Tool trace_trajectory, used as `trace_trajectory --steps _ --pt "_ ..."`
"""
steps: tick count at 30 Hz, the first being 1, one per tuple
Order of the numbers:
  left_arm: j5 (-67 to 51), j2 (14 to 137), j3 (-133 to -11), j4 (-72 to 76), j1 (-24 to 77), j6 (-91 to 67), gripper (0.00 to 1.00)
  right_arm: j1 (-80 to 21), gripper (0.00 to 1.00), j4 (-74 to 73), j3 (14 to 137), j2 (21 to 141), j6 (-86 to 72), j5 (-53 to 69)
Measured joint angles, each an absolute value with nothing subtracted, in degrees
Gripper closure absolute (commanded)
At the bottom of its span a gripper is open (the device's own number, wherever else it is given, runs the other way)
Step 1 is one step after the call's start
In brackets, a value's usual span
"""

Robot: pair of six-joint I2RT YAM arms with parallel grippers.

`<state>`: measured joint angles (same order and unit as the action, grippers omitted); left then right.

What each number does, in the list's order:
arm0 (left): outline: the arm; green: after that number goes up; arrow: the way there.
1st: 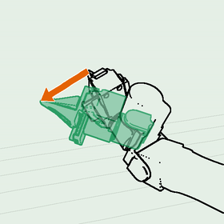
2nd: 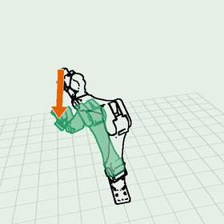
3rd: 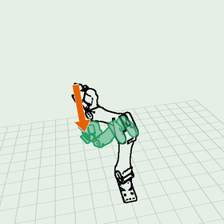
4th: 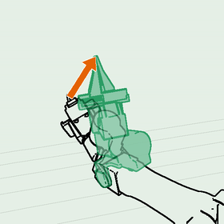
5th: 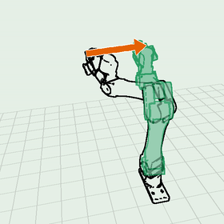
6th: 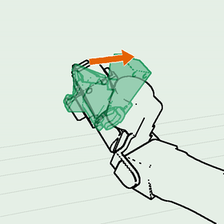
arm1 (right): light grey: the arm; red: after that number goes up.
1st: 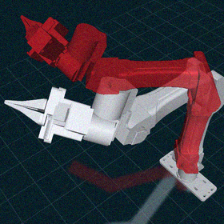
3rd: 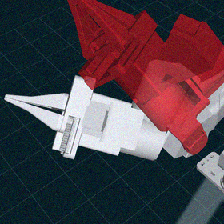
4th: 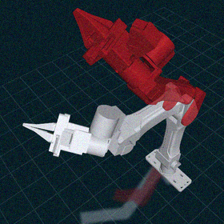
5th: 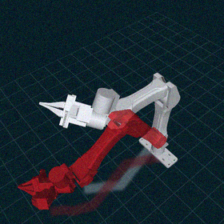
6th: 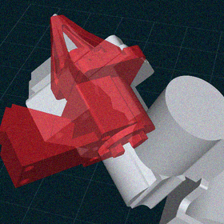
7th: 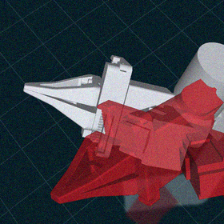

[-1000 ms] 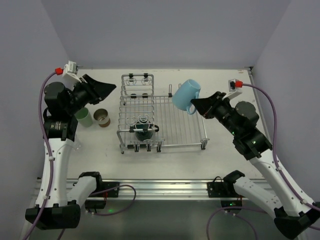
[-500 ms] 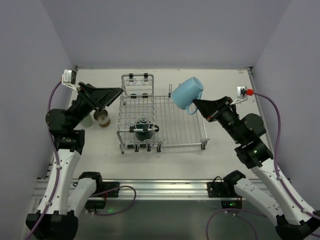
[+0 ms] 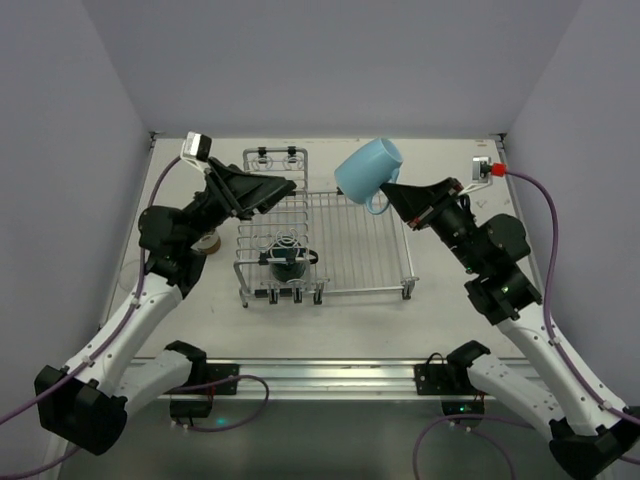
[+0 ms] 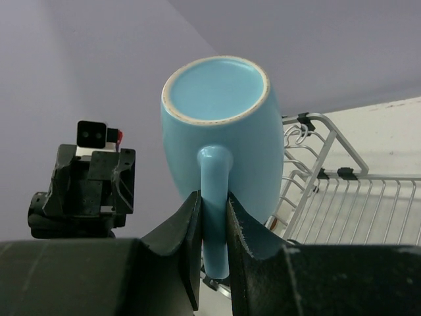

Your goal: Unload the cups from the dish rack

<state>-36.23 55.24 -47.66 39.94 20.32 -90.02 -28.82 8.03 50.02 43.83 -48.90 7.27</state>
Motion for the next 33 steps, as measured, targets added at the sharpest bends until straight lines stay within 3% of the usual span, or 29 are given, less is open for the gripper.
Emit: trace_trajectory --steps 10,33 --pt "-30.8 61.0 -47.7 45.4 26.5 -91.7 0.49 -28.9 1.0 12.0 51.3 46.5 -49.0 8.8" --pt "-19.0 70.4 -47.0 57.1 33.5 -96.9 0.44 -28.9 1.0 21.8 53.5 50.9 -49.0 12.3"
